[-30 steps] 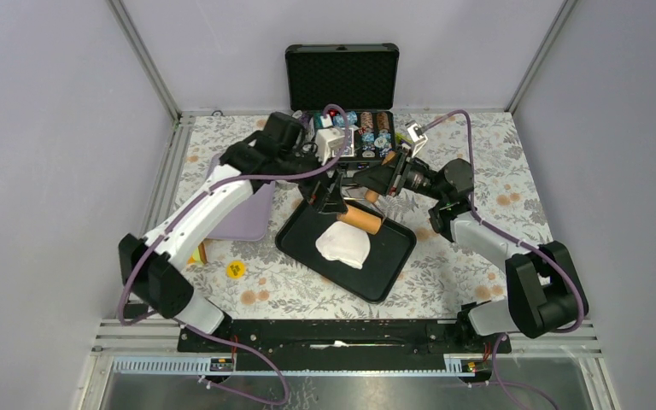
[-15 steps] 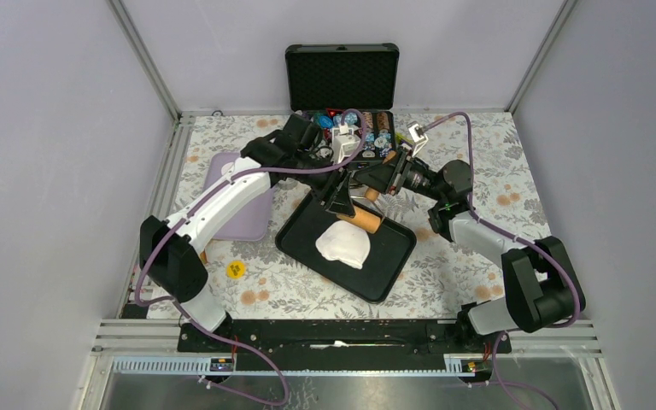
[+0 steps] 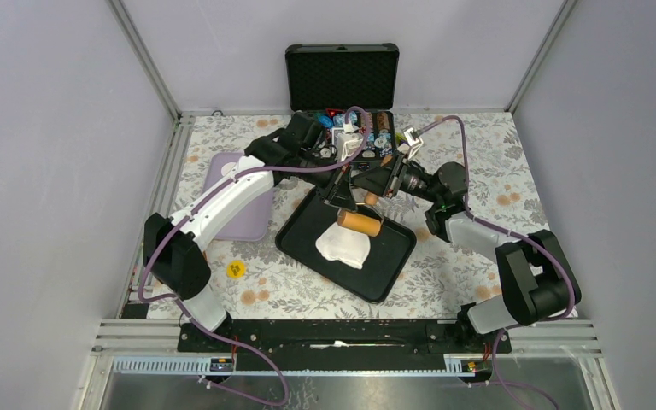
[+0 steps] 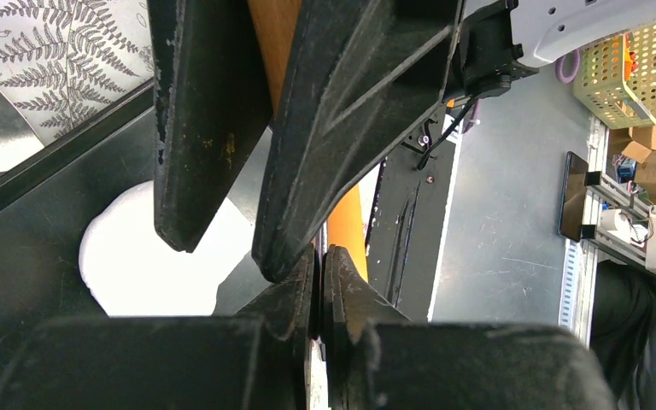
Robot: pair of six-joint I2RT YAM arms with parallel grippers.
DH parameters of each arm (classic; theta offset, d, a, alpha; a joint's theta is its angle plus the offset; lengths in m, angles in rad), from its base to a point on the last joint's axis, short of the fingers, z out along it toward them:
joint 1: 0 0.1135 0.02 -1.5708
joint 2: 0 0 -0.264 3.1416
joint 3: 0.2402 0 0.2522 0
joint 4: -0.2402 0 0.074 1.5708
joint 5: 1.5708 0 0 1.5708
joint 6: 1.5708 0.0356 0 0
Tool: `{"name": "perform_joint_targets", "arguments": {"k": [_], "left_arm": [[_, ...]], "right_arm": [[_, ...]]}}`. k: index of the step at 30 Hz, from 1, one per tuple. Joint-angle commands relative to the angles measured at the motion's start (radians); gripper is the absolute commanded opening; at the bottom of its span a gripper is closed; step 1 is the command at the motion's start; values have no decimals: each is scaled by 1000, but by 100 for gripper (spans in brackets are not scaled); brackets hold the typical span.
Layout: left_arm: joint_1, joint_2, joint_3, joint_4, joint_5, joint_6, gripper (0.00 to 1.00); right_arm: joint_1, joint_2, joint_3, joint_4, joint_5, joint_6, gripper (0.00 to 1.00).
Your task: Roll out the dumpling wrappers from the dough
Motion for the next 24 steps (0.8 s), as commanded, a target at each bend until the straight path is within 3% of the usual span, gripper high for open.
{"name": "perform_joint_targets", "arguments": {"k": [1,5,8,11,15,16,19,24], "left_arm": [[5,11,31,11,-25,11,0],[30,-4,21,-56,-93,95,0],[69,-35,-1,-113,-121,175,0],[105,-72,-39,-168,-125,253,0],[118,-104,-77,-238,-117,334,0],[118,-111,-85,-247,-111,346,0],[118,-122,-95,-284,-78,382,0],[116,-130,-91,-302,-53,383,0]], "right_arm": [[1,-1,18,117,17,48,0],[-1,-23,106,-35,-141,-98,27],[-2,-62,252,-623,-262,-486,51],[-2,-76,387,-1161,-249,-959,64],[-2,-30,585,-1665,-222,-1396,66],[-2,-12,610,-1748,-219,-1433,66],[0,36,697,-1883,-239,-1530,66],[18,102,753,-1931,-271,-1537,66]]}}
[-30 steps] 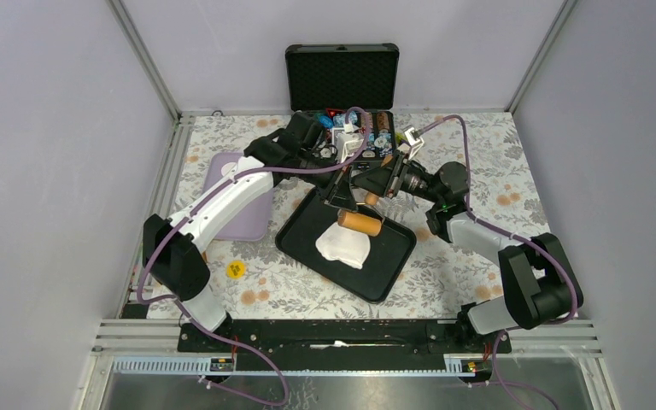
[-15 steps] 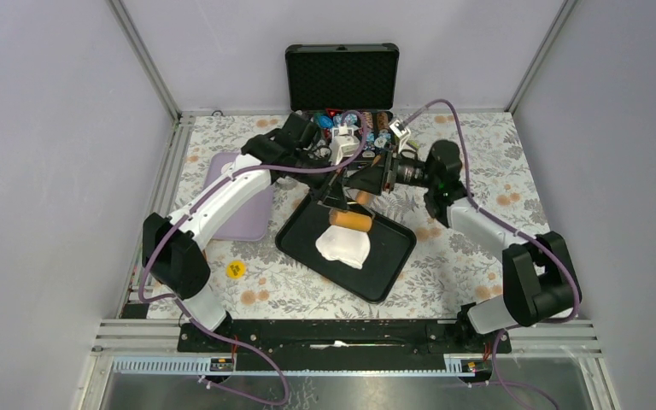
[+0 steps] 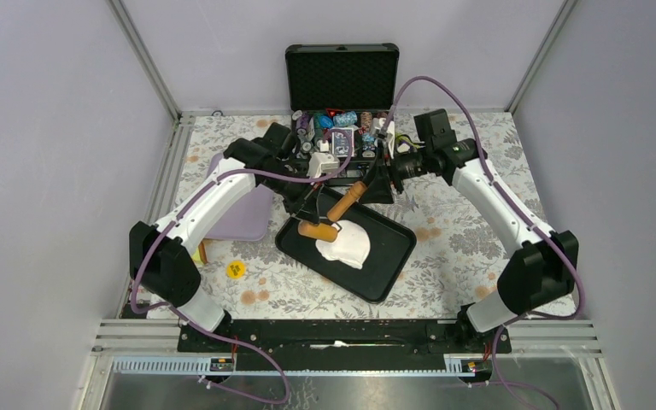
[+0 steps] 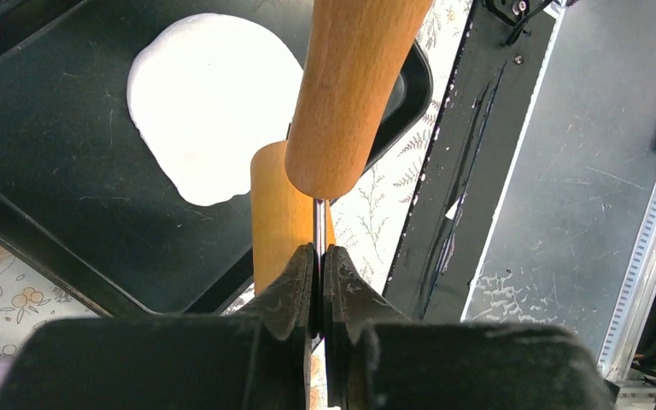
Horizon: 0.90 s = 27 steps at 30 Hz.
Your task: Roll out the dumpling wrappers from the dough
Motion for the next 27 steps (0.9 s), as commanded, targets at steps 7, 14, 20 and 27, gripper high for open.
{"name": "perform_joint_targets", "arguments": {"k": [7,14,20,27], "left_arm": [[-8,-41,25,-19,91,29,0],[-23,-22,23,-19,104,20,0],[-30,-16,28,-19,106,14,0],[-30,-16,28,1,84,-11,0]], "right_arm": [[99,61,41,-198,-67,-172,66],[143,51,18,-142,-67,-147,65],[176,75,23,-143,-48,-145,60],[191,108,52,-229,-27,-201,0]]}}
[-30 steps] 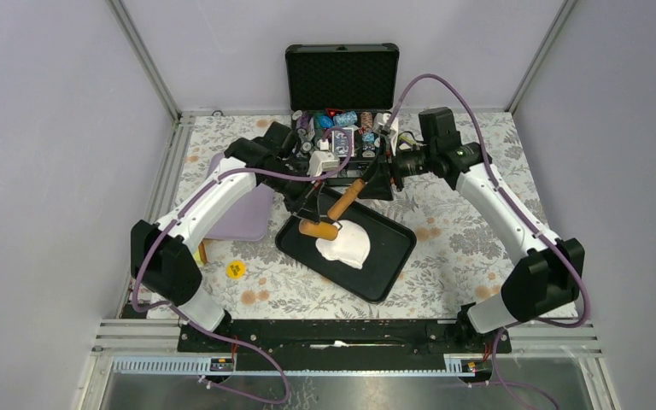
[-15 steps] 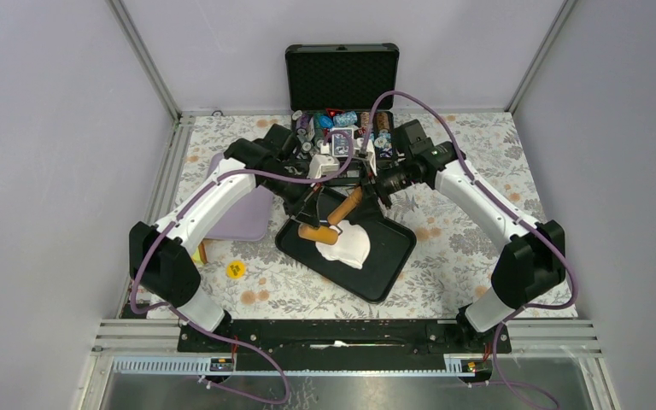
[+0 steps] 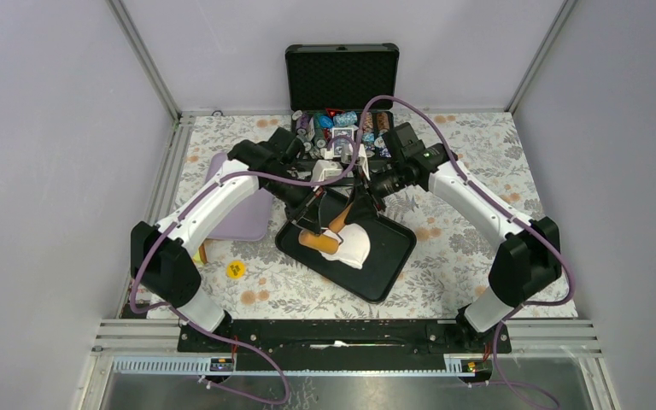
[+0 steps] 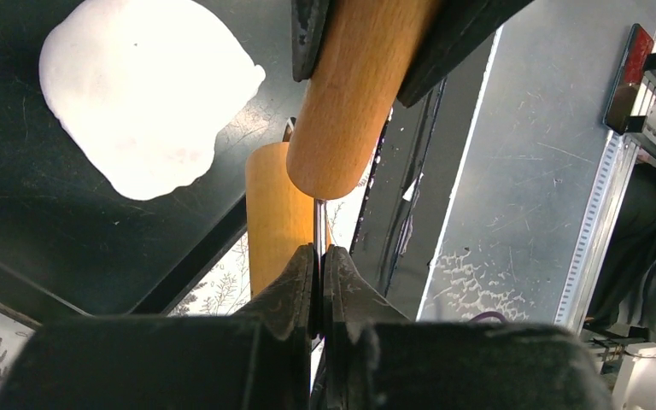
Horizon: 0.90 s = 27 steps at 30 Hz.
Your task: Roll out the dumpling wrappers from the dough
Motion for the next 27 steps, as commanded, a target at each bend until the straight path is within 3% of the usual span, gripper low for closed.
{"name": "perform_joint_targets", "arguments": {"k": [1,2,3,6,9,13,17,27], "left_arm": [[7,-14,28,88,18,-23,0],[12,-17,28,98,5,-31,6],[26,-20,26,106,-8,-40,19],[93,-33,9,148,-57,-68,72],[188,-33,-30,216,-134,-110,95],[280,19,-76,336,-302,-217,99],[294,126,-84,398,-459,-288,99],[287,298,-11,398,-503,-301,98]], "right_arm": [[32,19,44,-97,-11,-49,0],[32,19,50,-105,13,-48,0],[32,14,53,-110,43,-48,0],[32,-6,70,-111,152,-13,0],[34,-26,97,-126,251,-8,0],[41,-45,114,-123,368,-22,0],[78,-47,109,-120,489,-54,0],[241,-87,40,48,776,-117,0]]}}
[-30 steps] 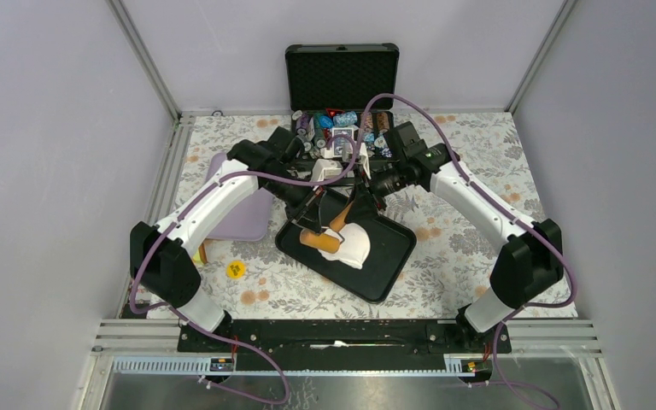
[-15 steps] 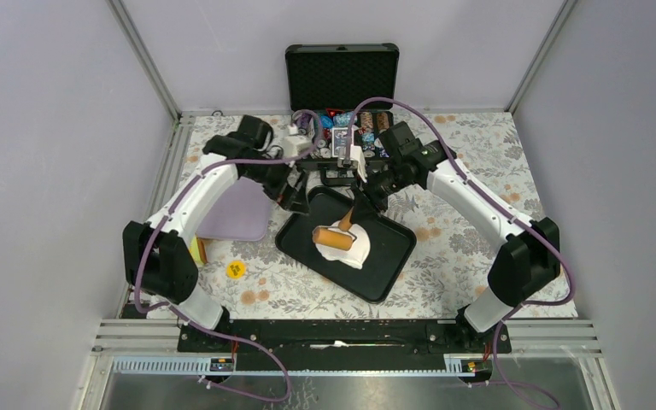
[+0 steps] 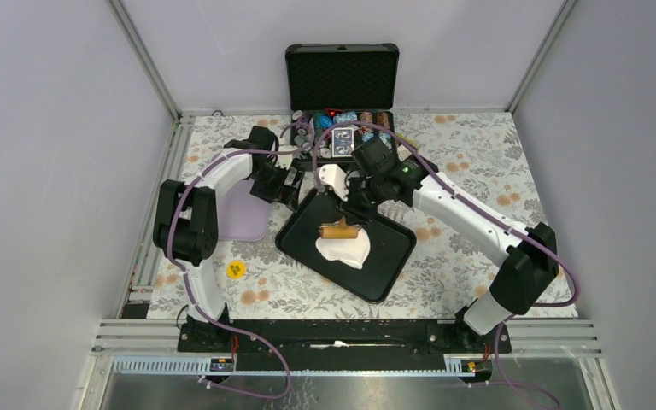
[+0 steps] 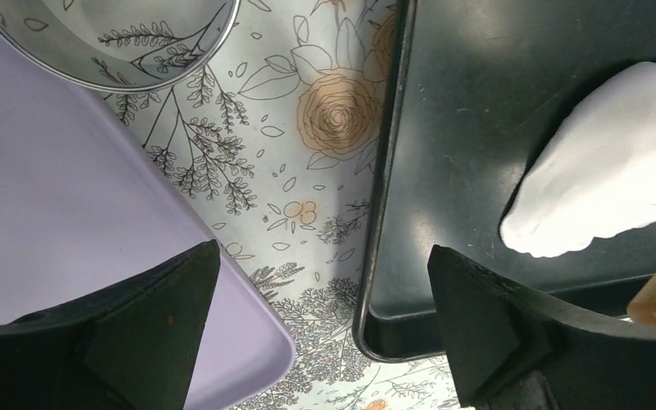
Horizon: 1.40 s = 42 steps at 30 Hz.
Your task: Roll out the dumpling wrappers from the dough
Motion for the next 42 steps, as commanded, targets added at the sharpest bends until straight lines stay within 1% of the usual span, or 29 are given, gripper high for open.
{"name": "perform_joint_targets", "arguments": {"k": [1,3,7,12,13,14,15,18,21,22,24,27,29,31,37,42], "left_arm": [[-10,13,62,26,-28,-10,98],[-21,35,68,21,-24,-7,97],[-44,70,68,16,-34,-7,92],[-45,92,73,27,-58,-28,83],[-45,97,73,32,-58,-32,80],[-45,103,71,34,-56,-35,73],[-47,110,74,35,-56,-37,69],[-46,122,73,36,-56,-44,63],[-48,131,71,39,-58,-48,60],[-48,134,71,41,-61,-51,55],[-51,144,76,45,-73,-63,39],[-54,161,83,45,-93,-74,19],[-54,168,85,45,-105,-80,12],[-54,172,83,45,-115,-82,1],[-54,179,76,65,-133,-107,0],[-54,183,66,84,-126,-117,0]], "right_arm": [[57,-88,-46,162,127,-61,0],[79,-86,-67,189,140,-71,0],[128,-51,-90,202,182,-81,0],[187,-25,-132,215,261,-117,0],[196,-22,-144,220,284,-124,0],[205,-21,-157,223,308,-126,0],[210,-21,-168,223,323,-126,0],[224,-30,-197,200,343,-117,0],[245,-38,-228,171,345,-98,0],[251,-40,-239,168,346,-90,0],[267,-40,-256,142,336,-88,0],[288,-40,-278,90,326,-96,0],[291,-46,-296,69,325,-97,0],[292,-52,-314,54,328,-96,0],[295,-47,-320,-19,284,-38,0],[307,-53,-345,-38,281,-7,0]]}}
